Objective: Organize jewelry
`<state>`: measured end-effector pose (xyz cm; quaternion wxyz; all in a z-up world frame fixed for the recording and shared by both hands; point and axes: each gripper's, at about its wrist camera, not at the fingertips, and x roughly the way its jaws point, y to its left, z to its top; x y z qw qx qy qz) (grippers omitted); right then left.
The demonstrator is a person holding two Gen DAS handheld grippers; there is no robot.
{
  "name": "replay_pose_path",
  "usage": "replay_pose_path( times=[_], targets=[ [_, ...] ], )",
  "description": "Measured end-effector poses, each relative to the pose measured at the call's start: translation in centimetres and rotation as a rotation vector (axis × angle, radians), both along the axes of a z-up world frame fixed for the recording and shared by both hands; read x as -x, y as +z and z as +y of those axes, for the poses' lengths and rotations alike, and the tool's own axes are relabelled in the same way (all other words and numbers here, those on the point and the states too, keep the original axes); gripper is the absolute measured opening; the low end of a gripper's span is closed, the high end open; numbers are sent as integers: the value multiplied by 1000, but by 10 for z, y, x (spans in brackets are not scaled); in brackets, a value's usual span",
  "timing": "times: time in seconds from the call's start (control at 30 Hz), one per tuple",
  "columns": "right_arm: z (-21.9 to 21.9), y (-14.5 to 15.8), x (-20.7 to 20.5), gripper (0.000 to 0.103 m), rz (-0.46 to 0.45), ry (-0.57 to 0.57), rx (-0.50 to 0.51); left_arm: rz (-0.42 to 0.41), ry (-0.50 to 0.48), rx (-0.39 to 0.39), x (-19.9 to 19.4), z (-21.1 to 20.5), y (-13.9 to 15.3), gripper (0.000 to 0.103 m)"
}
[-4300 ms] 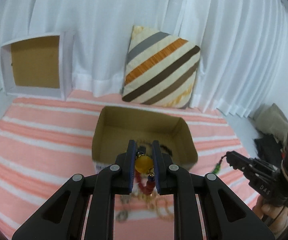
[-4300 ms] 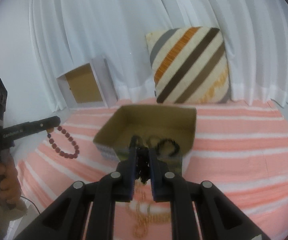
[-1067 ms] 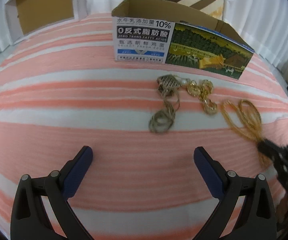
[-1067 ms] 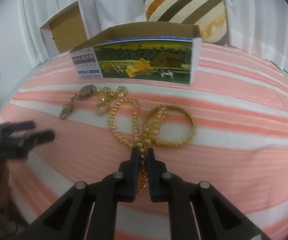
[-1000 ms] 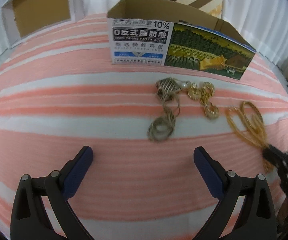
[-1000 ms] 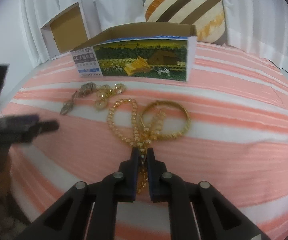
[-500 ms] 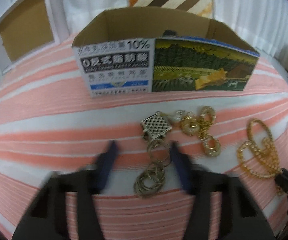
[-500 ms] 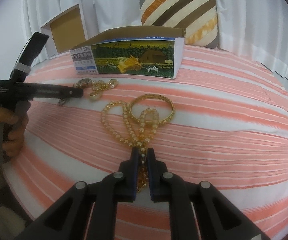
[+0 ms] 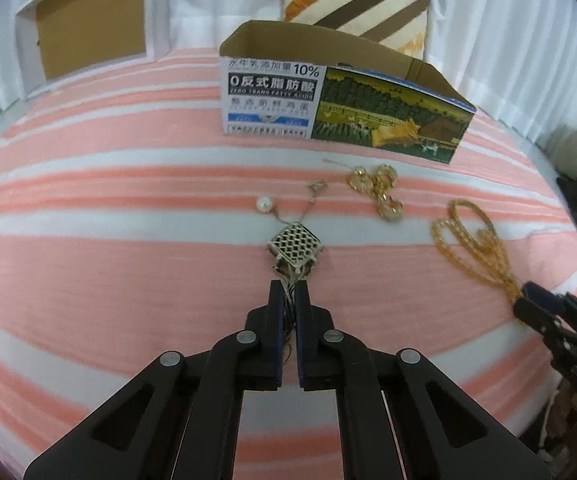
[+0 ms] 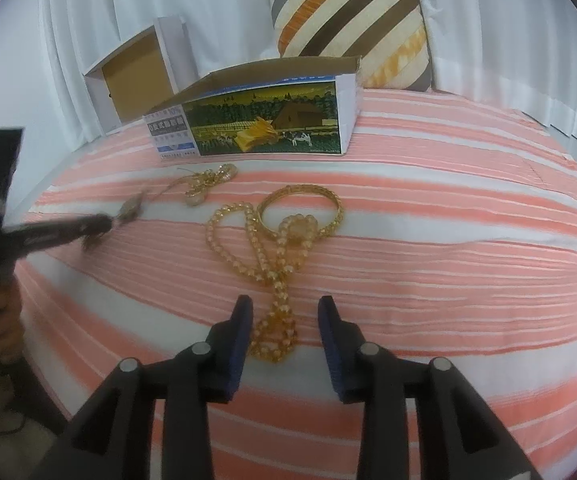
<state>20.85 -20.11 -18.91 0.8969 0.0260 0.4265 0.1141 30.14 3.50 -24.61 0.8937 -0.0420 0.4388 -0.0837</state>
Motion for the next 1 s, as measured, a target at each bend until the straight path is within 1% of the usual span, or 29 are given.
replay_pose_path(
  times=[0.03,0.1,0.13,0.2,0.27,0.3,0.33,0.37,0.47,0.57,0.6,0.63,0.67,0.7,0.73,0.83,0.9,1.0],
  targets=[
    [1,0,0,46,1,2,-3,-3,-2,3,4,0,0,3],
    [4,0,-2,51,4,9,14,-11,-5,-1,10,0,-2,4],
    [8,0,-4,51,6,16,33,-14,-7,-1,17,-1,-3,4],
    [12,-1,-8,51,9,19,66,-15,-11,-1,15,1,-4,6],
    [17,-2,-13,51,12,21,91,-11,-8,2,14,3,-4,25],
    [19,-2,-16,51,14,21,102,-12,1,4,14,5,-4,49],
    [22,-2,-18,51,15,22,117,-18,11,9,13,6,-3,64],
    [24,-2,-18,51,16,24,126,-24,17,13,13,6,-3,66],
    [26,-3,-20,51,14,28,141,-8,5,4,10,3,-7,66],
    [26,-3,-20,51,10,26,145,-14,-16,-64,9,-7,-9,63],
    [26,-3,-19,51,8,25,147,-19,-17,-76,10,-8,-9,47],
    [26,-3,-19,51,6,25,149,-24,-13,-91,10,-9,-9,20],
    [26,-3,-18,48,3,21,151,-23,-10,-93,10,-8,-9,15],
    [25,-2,-17,27,-3,11,158,-19,-7,-69,11,-4,-8,15],
    [23,-2,-17,9,-3,8,149,-16,2,-52,11,-1,-7,14],
    [16,4,-14,9,3,2,91,-23,29,-18,13,6,1,13],
    [13,15,-10,9,-10,-1,51,-52,35,3,17,8,15,13],
    [9,38,-4,8,-57,-6,29,-86,33,33,19,8,33,13]
  ],
)
